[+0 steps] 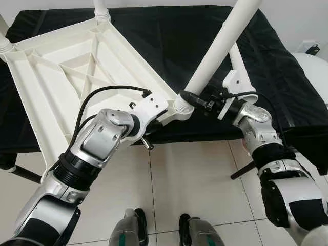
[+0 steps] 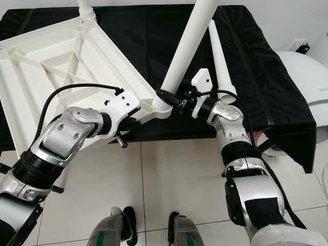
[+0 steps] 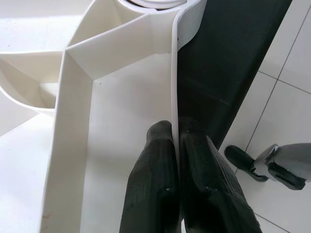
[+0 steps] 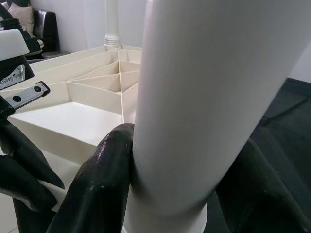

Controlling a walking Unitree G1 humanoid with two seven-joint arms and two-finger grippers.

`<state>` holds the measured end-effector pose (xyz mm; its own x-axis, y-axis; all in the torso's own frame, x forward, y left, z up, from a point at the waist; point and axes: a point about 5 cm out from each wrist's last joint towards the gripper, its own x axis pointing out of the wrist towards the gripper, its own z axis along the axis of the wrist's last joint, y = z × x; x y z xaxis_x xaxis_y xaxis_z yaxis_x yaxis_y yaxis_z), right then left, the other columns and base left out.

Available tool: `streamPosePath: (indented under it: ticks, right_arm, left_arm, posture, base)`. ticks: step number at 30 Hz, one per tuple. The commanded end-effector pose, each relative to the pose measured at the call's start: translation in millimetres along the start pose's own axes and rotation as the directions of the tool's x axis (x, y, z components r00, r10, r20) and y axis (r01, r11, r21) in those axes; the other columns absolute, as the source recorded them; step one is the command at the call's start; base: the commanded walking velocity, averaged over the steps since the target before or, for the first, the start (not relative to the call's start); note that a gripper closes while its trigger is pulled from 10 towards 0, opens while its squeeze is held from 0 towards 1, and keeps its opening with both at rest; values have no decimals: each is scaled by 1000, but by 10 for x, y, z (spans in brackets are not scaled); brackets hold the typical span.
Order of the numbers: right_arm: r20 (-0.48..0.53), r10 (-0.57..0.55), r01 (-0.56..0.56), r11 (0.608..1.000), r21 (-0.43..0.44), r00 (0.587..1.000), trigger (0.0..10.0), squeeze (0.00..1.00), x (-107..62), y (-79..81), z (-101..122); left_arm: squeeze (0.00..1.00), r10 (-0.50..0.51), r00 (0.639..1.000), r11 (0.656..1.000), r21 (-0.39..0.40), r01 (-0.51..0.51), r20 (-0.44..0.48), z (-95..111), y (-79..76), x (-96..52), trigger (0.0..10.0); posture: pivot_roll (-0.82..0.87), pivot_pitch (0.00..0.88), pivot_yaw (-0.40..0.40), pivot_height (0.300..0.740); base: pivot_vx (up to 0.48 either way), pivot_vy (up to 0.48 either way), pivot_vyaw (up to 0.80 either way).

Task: Building children table

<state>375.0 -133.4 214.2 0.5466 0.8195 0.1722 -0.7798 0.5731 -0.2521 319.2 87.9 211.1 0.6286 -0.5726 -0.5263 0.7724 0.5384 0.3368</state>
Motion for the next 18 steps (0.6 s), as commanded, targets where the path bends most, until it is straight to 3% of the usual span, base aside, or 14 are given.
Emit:
streamPosePath:
  ticks: [1, 18]
  right_arm:
    - [-70, 4, -1, 999, 52, 998, 10000, 0, -29, 91, -212]
    - [149, -71, 57, 994, 98, 986, 10000, 0, 39, -33, 96]
  left_arm:
    - [0, 132, 988, 991, 27, -134, 77, 162, 118, -149, 10000]
    - [0, 124, 989, 992, 25, -126, 77, 161, 95, -136, 10000]
  posture:
    - [-16, 190, -26, 740]
    - [-22, 183, -18, 740]
  base:
    - [0, 0, 0]
    - [0, 0, 0]
